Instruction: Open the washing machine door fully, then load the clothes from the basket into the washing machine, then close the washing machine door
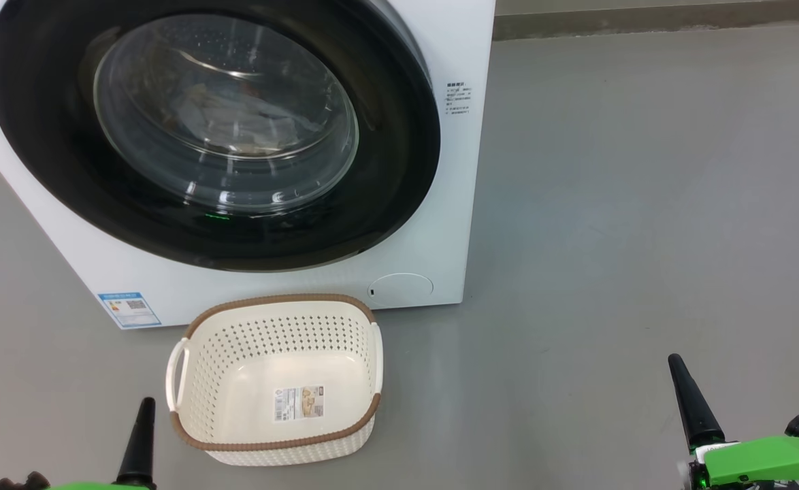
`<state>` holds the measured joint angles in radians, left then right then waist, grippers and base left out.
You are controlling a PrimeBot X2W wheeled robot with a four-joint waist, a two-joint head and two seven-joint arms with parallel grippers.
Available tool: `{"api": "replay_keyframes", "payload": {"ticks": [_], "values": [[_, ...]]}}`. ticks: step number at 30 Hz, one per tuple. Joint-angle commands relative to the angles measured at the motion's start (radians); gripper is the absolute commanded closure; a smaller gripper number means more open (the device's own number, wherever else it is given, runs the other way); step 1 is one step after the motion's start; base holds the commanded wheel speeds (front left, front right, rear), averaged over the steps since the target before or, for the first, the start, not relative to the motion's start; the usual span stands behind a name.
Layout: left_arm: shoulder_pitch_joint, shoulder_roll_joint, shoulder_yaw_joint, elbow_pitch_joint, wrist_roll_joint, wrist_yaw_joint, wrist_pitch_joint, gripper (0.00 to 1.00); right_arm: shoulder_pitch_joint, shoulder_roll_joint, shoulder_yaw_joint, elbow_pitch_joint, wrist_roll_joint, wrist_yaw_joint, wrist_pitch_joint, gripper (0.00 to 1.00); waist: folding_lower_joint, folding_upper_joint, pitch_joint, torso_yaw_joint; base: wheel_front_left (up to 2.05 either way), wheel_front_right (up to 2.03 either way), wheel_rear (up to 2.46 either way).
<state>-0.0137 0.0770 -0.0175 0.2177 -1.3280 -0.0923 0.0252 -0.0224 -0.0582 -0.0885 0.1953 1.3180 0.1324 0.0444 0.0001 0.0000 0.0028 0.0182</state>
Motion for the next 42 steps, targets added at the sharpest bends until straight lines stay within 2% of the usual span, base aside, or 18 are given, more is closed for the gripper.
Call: {"api": "replay_keyframes", "payload": {"ticks": [1,26,42], "values": [[-0.053,0.011,0.036,-0.016,-0.033,-0.015,0.007,1.0,-0.044,-0.011,0.012,-0.016,0.031,-0.001,0.008,1.0,-0.0001,0.0,0.0,-0.001,0.0,0.0,0.0],[-0.092,-0.006,0.102,0.026,-0.305,-0.038,0.065,1.0,-0.083,-0.012,0.002,0.048,0.313,-0.002,0.047,1.0,-0.0001,0.0,0.0,-0.018,0.0,0.0,0.0],[-0.092,-0.009,0.108,0.026,-0.3,-0.038,0.069,1.0,-0.083,-0.008,-0.003,0.048,0.309,-0.002,0.051,1.0,-0.0001,0.0,0.0,-0.018,0.0,0.0,0.0]]}}
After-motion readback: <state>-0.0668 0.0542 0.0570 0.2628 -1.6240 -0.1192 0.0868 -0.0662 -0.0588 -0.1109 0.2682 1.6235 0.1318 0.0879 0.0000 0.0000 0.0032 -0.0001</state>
